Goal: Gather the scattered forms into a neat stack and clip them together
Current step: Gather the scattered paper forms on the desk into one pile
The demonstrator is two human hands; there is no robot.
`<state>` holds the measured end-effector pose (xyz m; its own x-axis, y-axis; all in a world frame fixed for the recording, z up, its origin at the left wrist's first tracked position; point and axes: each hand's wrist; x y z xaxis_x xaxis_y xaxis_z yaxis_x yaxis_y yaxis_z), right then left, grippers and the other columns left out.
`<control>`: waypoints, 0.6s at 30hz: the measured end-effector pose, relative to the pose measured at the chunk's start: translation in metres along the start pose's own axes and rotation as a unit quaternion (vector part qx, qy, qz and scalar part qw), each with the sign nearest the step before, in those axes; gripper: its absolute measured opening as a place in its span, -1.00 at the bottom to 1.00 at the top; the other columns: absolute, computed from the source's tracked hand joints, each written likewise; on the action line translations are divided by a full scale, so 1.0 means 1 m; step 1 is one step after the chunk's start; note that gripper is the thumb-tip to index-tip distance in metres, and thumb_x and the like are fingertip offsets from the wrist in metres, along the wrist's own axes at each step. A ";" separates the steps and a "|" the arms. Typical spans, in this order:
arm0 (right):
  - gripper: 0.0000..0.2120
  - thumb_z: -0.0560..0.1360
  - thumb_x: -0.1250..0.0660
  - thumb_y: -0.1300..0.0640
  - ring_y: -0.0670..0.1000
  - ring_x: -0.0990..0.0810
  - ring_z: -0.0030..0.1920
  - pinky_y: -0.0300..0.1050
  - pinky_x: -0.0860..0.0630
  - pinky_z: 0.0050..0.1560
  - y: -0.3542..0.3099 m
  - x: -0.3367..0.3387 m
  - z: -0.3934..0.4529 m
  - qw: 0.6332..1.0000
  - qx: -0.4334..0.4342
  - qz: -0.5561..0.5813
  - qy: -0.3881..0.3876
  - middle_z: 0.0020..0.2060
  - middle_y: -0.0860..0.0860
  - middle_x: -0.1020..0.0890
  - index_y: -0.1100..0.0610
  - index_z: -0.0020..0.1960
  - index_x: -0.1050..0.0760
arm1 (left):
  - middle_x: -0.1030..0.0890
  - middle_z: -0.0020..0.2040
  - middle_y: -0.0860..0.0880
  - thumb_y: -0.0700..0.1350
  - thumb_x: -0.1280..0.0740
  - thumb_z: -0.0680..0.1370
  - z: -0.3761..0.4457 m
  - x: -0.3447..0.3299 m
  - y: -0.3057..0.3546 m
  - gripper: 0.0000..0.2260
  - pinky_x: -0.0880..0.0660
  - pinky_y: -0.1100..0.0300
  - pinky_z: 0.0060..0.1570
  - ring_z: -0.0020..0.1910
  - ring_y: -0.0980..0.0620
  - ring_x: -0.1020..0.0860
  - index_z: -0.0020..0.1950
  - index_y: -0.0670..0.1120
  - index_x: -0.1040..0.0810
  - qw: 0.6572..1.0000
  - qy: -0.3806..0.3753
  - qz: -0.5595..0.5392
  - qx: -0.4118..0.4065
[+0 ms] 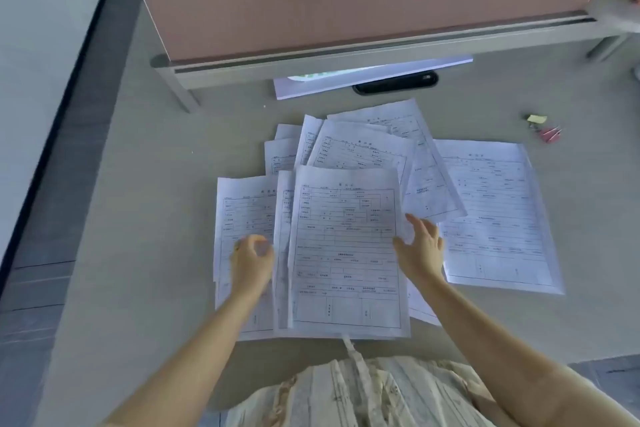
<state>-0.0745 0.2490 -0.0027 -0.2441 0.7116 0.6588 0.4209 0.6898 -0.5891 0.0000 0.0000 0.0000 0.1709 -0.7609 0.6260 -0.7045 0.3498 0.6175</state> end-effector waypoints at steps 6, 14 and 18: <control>-0.43 0.46 -0.26 0.20 0.08 -0.41 0.08 -0.02 -0.42 0.02 -0.009 -0.008 -0.004 0.986 -0.098 0.134 0.000 0.35 0.06 -0.29 0.17 0.43 -0.18 | -0.17 0.50 -0.19 -0.01 -0.33 0.48 0.029 0.039 -0.021 -0.34 -0.21 -0.17 0.36 0.45 -0.22 -0.18 0.48 -0.18 -0.12 0.974 0.106 -0.079 0.184; -0.92 0.38 -0.21 0.21 0.00 -0.31 -0.42 -0.16 -0.23 -0.42 -0.021 -0.022 -0.017 0.980 -0.098 0.171 -0.018 -0.37 0.07 -0.42 0.22 -0.24 -0.37 | -0.33 -0.37 -0.10 -0.13 -0.05 0.60 0.030 0.033 -0.007 -0.74 -0.15 0.09 -0.34 -0.37 -0.10 -0.30 -0.29 -0.15 -0.25 0.998 0.029 -0.059 -0.009; -0.76 0.42 -0.22 0.16 -0.02 -0.14 -0.42 -0.13 -0.09 -0.44 -0.022 -0.013 -0.013 0.983 -0.004 0.183 0.022 -0.44 0.04 -0.20 0.12 -0.32 -0.17 | -0.23 -0.37 -0.03 -0.12 -0.05 0.62 0.032 0.026 0.014 -0.74 -0.10 0.14 -0.38 -0.40 0.04 -0.18 -0.27 -0.10 -0.20 0.995 -0.013 -0.053 -0.079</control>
<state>-0.0689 0.2229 0.0072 -0.0365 0.9055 0.4229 0.4807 0.3869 -0.7869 -0.0277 -0.0327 0.0096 0.2190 -0.8109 0.5427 -0.5659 0.3475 0.7476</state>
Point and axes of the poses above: each hand's wrist, its own z-axis towards the middle knuckle, its own x-axis out of the back of the hand, y = z × x
